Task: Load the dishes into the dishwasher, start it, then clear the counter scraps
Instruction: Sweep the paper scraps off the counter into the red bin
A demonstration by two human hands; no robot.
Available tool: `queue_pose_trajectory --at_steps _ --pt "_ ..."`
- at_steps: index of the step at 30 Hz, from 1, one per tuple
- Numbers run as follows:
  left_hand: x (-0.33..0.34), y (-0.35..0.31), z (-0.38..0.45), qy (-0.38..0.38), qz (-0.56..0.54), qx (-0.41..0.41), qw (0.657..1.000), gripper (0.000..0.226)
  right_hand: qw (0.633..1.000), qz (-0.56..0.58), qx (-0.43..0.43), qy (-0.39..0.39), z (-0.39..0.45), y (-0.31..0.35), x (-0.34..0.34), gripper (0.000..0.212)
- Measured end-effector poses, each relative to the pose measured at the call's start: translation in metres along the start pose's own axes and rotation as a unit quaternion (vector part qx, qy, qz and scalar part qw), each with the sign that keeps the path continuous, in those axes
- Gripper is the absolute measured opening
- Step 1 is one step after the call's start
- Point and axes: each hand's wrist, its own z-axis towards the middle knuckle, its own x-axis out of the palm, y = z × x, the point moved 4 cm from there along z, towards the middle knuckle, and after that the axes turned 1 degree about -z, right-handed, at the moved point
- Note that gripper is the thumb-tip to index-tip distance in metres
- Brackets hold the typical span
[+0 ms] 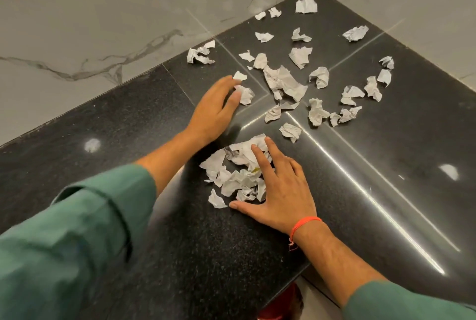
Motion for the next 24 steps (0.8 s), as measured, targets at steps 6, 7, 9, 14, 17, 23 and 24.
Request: queue_pose_trajectory --at_steps 6,7,9,14,17,23,24 --pt "0.032 -0.001 0.009 0.090 0.066 0.057 0.992 0.047 1.000 -0.008 0.003 0.003 0.001 0.000 0.001 0.119" --pt "0.032 -0.002 -0.001 0.085 0.044 0.050 0.994 0.046 1.000 -0.008 0.003 0.003 0.001 0.000 0.001 0.119" --pt "0.027 -0.004 -0.022 0.067 -0.013 0.025 0.997 0.043 1.000 -0.006 0.004 0.001 0.001 0.000 0.001 0.119" --pt "0.015 -0.021 -0.078 0.076 -0.135 -0.001 0.988 0.038 1.000 -0.001 0.013 0.006 0.001 0.000 0.000 0.125" --pt "0.016 -0.028 -0.094 0.073 -0.180 -0.001 0.981 0.038 1.000 -0.006 0.017 0.012 0.000 0.000 0.001 0.124" --pt "0.003 -0.006 -0.034 -0.050 -0.186 -0.062 0.979 0.034 1.000 -0.005 0.019 0.018 -0.001 0.000 -0.001 0.118" --pt "-0.003 0.002 -0.016 -0.075 -0.149 -0.060 0.984 0.034 1.000 -0.003 0.018 0.017 -0.001 0.001 -0.002 0.118"
